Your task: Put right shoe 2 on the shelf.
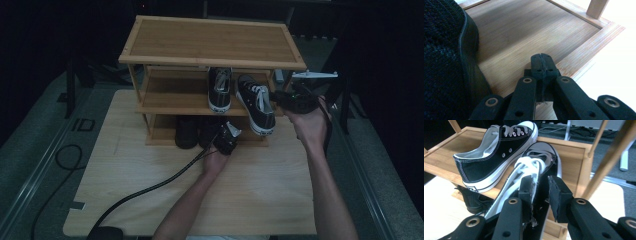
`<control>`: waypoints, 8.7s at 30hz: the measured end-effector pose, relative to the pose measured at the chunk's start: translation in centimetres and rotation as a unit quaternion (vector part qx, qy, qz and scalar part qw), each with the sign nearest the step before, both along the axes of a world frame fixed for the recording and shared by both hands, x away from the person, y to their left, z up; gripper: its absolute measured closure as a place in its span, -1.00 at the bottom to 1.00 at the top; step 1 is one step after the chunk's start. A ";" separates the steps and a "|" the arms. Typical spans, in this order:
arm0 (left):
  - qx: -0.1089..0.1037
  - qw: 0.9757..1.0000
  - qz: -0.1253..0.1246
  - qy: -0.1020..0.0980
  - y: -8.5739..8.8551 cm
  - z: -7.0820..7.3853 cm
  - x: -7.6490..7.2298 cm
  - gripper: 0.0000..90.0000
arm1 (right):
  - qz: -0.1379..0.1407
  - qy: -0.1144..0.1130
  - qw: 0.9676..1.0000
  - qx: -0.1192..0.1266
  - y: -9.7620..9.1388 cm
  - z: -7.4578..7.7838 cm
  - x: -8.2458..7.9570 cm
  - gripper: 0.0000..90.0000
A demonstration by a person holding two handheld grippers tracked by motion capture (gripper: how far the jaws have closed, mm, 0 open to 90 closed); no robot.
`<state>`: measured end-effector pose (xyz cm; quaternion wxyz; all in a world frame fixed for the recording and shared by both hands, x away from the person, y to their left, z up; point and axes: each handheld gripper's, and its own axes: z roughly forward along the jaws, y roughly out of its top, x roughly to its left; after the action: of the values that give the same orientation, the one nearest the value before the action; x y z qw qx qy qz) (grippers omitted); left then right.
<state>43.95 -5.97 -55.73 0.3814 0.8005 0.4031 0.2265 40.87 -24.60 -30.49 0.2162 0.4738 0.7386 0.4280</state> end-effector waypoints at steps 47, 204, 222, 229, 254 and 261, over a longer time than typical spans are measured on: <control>0.002 1.000 0.000 -0.001 0.0 0.0 0.0 1.00 | 0.014 0.033 0.997 -0.065 -1.2 -5.0 -7.9 1.00; 0.003 1.000 -0.001 0.000 -0.1 0.0 0.0 1.00 | -0.009 0.014 1.000 -0.019 3.0 -6.9 0.6 1.00; 0.004 1.000 0.002 -0.003 -0.1 0.0 -0.1 1.00 | 0.021 -0.005 0.999 -0.028 5.1 -6.9 -1.2 1.00; 0.002 1.000 0.003 -0.001 -0.1 0.0 -0.1 1.00 | 0.018 -0.009 0.999 -0.031 5.0 -6.8 -1.1 1.00; 0.004 1.000 -0.008 -0.003 -0.5 0.0 -0.3 1.00 | -0.042 -0.009 0.998 -0.041 4.6 -7.2 3.7 1.00; 0.007 1.000 -0.007 -0.004 -0.6 0.0 -0.4 1.00 | -0.052 -0.012 0.997 -0.058 5.0 -7.1 4.4 1.00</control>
<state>43.58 -6.55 -55.71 0.3794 0.8048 0.3943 0.2298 45.29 -19.64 -37.57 0.2739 0.4929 0.7340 0.3785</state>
